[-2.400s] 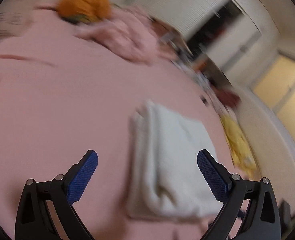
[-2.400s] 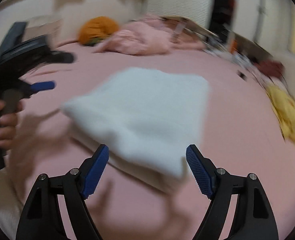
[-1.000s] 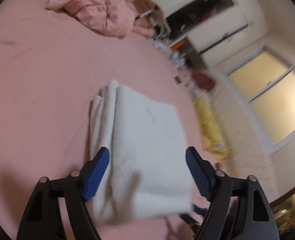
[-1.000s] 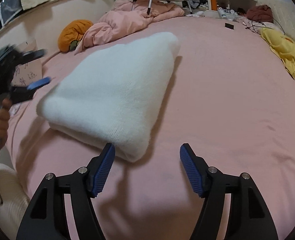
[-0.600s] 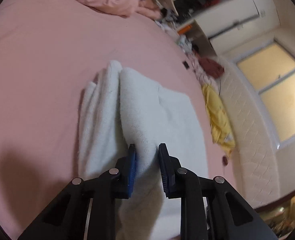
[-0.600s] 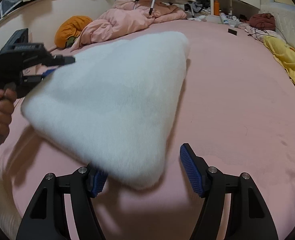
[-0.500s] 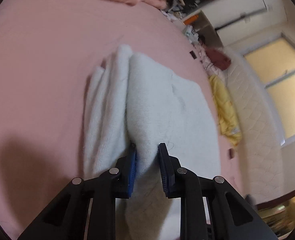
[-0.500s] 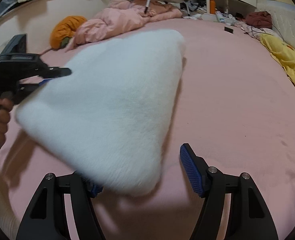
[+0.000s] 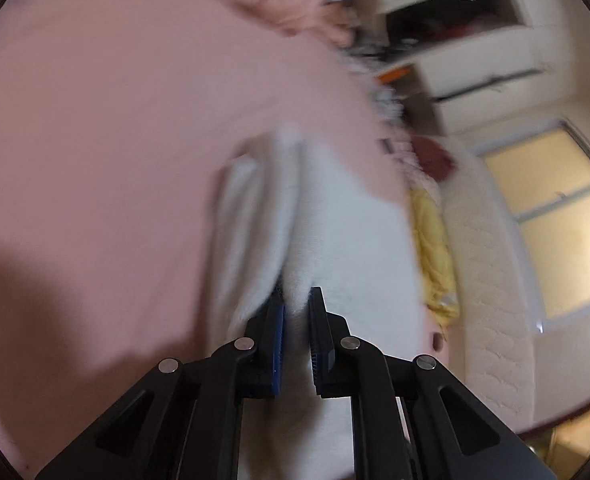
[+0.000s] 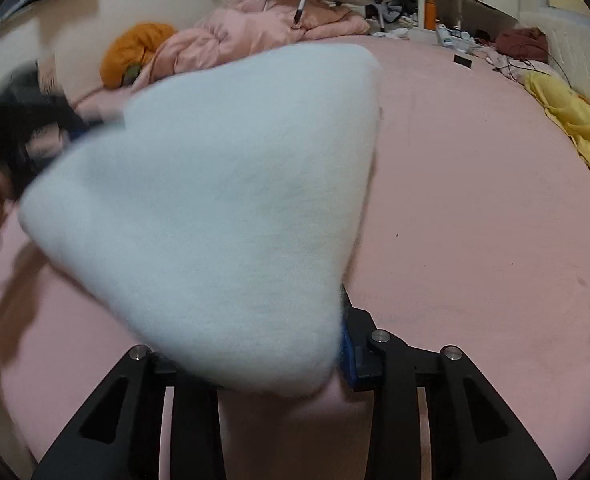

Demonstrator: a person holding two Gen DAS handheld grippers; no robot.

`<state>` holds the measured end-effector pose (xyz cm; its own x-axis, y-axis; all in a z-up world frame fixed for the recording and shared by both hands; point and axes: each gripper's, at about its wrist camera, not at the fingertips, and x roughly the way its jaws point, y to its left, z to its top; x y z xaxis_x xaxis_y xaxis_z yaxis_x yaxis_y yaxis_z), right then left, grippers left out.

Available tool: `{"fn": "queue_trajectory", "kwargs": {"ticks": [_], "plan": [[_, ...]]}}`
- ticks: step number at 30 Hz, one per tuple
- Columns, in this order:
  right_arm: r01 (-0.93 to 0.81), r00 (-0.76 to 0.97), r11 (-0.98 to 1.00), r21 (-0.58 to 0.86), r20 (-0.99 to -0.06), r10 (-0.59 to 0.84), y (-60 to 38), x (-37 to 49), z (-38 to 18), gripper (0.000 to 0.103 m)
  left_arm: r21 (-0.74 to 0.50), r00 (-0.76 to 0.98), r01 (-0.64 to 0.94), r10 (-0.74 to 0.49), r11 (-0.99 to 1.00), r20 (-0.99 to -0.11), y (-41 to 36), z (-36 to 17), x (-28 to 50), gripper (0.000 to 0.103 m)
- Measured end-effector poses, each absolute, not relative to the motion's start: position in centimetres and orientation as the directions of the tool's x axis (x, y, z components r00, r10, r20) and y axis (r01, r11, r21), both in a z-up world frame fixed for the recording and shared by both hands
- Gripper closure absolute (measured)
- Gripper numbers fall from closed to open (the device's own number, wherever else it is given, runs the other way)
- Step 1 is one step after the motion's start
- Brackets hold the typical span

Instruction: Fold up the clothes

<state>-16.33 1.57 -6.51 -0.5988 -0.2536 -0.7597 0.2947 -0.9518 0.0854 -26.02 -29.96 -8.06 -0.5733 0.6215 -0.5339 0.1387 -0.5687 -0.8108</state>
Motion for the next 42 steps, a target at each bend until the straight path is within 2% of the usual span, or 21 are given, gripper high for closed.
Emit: {"fn": "queue_trajectory", "kwargs": {"ticks": [2,6,7,8,9,10,11,16,17,18,20,21,22,25,29,33,35,36,37,40,42], "plan": [[0.314,-0.587,-0.946,0.083,-0.766,-0.262,1.5,-16.3,-6.2,0.068,-0.804,-0.594,0.119,0.608,-0.582,-0.527,-30.4,-7.4,-25.3,0.092],[0.322,-0.597,-0.945,0.056,-0.762,-0.249,1.8,-15.6,-5.6,0.050,-0.757,-0.641,0.048,0.561,-0.652,-0.524,-30.7,-4.1,-23.3,0.091],[0.320,-0.606,-0.946,0.050,-0.757,-0.245,1.9,-15.3,-5.3,0.046,-0.758,-0.649,0.039,0.560,-0.651,-0.515,-31.0,-3.6,-22.8,0.087],[0.318,-0.615,-0.947,0.044,-0.751,-0.242,1.9,-15.0,-5.1,0.038,-0.771,-0.651,0.037,0.570,-0.636,-0.502,-31.4,-3.5,-22.3,0.081],[0.316,-0.624,-0.948,0.038,-0.745,-0.238,2.0,-14.8,-4.8,0.034,-0.784,-0.652,0.035,0.580,-0.620,-0.488,-31.9,-3.3,-21.9,0.060],[0.314,-0.632,-0.949,0.032,-0.738,-0.234,2.1,-14.5,-4.6,0.032,-0.793,-0.650,0.040,0.587,-0.608,-0.483,-32.2,-3.3,-21.5,0.046],[0.312,-0.641,-0.950,0.026,-0.732,-0.231,2.1,-14.3,-4.3,0.031,-0.793,-0.642,0.050,0.589,-0.607,-0.491,-32.2,-3.5,-21.3,0.046],[0.324,-0.640,-0.946,0.011,-0.734,-0.227,0.3,-15.2,-4.6,0.033,-0.755,-0.516,0.003,0.645,-0.656,-0.564,-29.3,-5.0,-20.8,0.046],[0.314,-0.638,-0.949,0.023,-0.736,-0.229,0.1,-15.3,-4.6,0.040,-0.749,-0.490,-0.006,0.655,-0.663,-0.575,-28.8,-5.3,-20.8,0.046],[0.303,-0.636,-0.952,0.033,-0.738,-0.228,0.0,-15.5,-4.7,0.059,-0.750,-0.472,-0.010,0.665,-0.661,-0.579,-28.4,-5.6,-20.9,0.049],[0.267,-0.635,-0.963,0.036,-0.745,-0.203,0.5,-15.7,-4.7,0.073,-0.782,-0.462,0.000,0.694,-0.623,-0.552,-28.7,-6.1,-21.3,0.071],[0.251,-0.634,-0.967,0.040,-0.748,-0.196,0.8,-15.9,-4.6,0.076,-0.809,-0.460,0.001,0.718,-0.588,-0.523,-29.0,-6.1,-21.4,0.086],[0.247,-0.627,-0.967,0.057,-0.751,-0.204,1.2,-15.9,-4.3,0.077,-0.834,-0.457,0.003,0.741,-0.551,-0.492,-29.3,-6.2,-21.5,0.086],[0.244,-0.647,-0.968,0.065,-0.732,-0.212,1.9,-15.6,-3.2,0.077,-0.871,-0.466,-0.016,0.774,-0.492,-0.428,-29.9,-5.4,-21.1,0.087],[0.274,-0.637,-0.962,-0.022,-0.753,-0.164,1.1,-14.9,-6.0,0.076,-0.859,-0.488,0.066,0.734,-0.507,-0.471,-31.6,-6.3,-21.1,0.088],[0.287,-0.654,-0.957,-0.045,-0.739,-0.161,0.6,-14.3,-6.2,0.075,-0.852,-0.486,0.096,0.723,-0.514,-0.491,-31.5,-6.8,-22.0,0.088],[0.282,-0.654,-0.958,-0.052,-0.741,-0.153,1.0,-14.0,-6.2,0.067,-0.852,-0.492,0.087,0.721,-0.517,-0.488,-31.2,-6.6,-22.5,0.088],[0.281,-0.655,-0.958,-0.059,-0.742,-0.146,1.1,-13.9,-6.1,0.056,-0.853,-0.492,0.093,0.721,-0.514,-0.488,-31.2,-6.7,-22.7,0.088],[0.280,-0.654,-0.958,-0.066,-0.743,-0.140,1.3,-13.7,-6.1,0.051,-0.851,-0.494,0.102,0.716,-0.515,-0.493,-31.3,-6.7,-22.6,0.087],[0.274,-0.655,-0.960,-0.058,-0.742,-0.143,2.4,-12.5,-4.9,0.046,-0.810,-0.521,0.144,0.652,-0.569,-0.551,-32.7,-6.3,-20.7,0.083],[0.268,-0.657,-0.962,-0.047,-0.740,-0.147,3.0,-11.6,-3.9,0.046,-0.737,-0.566,0.194,0.540,-0.648,-0.624,-33.9,-5.2,-19.3,0.076]]}}
